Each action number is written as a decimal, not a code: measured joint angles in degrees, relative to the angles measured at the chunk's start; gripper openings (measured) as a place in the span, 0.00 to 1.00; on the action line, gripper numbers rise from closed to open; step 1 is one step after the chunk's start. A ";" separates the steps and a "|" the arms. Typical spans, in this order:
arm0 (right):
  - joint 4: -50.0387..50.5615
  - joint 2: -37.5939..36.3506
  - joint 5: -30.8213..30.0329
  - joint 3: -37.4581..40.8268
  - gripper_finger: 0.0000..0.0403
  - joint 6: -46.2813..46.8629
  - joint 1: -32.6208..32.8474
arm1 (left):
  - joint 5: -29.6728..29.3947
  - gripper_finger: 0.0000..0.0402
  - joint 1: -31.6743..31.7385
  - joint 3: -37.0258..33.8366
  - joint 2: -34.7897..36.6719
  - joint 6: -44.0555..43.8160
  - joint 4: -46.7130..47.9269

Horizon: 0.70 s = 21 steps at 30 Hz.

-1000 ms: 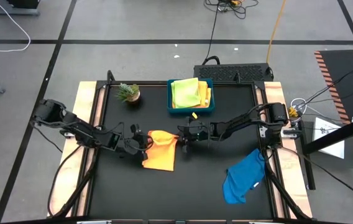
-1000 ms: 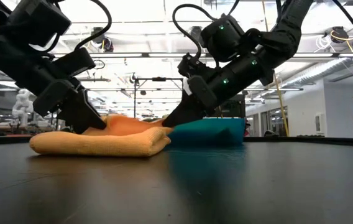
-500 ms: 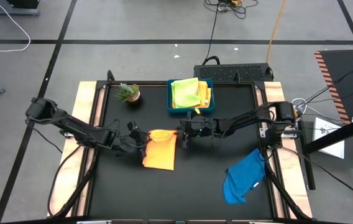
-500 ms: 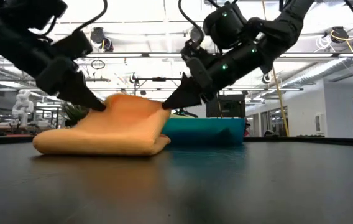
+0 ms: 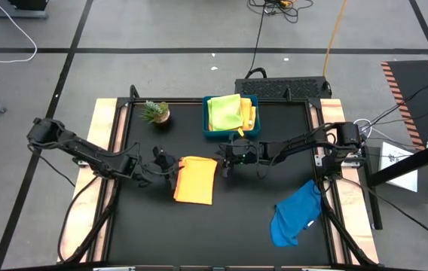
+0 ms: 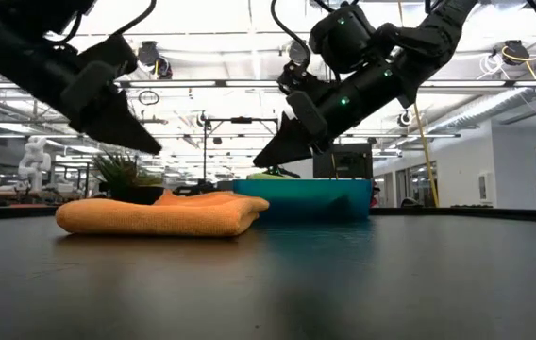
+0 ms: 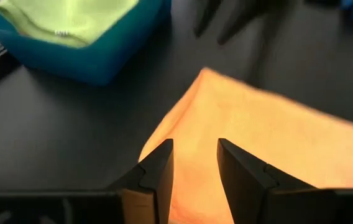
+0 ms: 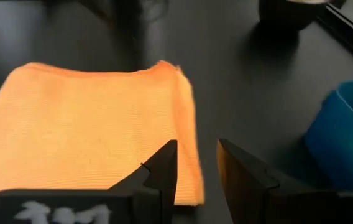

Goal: Fold microfiber towels
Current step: Fold the orange microfiber cloth, then stack the orange microfiber cloth on top of the green microfiber cloth into the blue bin

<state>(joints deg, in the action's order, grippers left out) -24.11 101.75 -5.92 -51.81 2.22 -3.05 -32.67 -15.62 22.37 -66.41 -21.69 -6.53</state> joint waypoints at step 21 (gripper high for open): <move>-7.82 0.02 0.18 -0.02 0.24 -5.79 5.41 | 1.70 0.31 -5.37 0.00 0.00 -5.88 -14.68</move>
<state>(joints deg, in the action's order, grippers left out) -31.93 101.78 -5.74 -51.83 -3.56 2.36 -30.96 -20.99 22.37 -66.41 -27.57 -21.21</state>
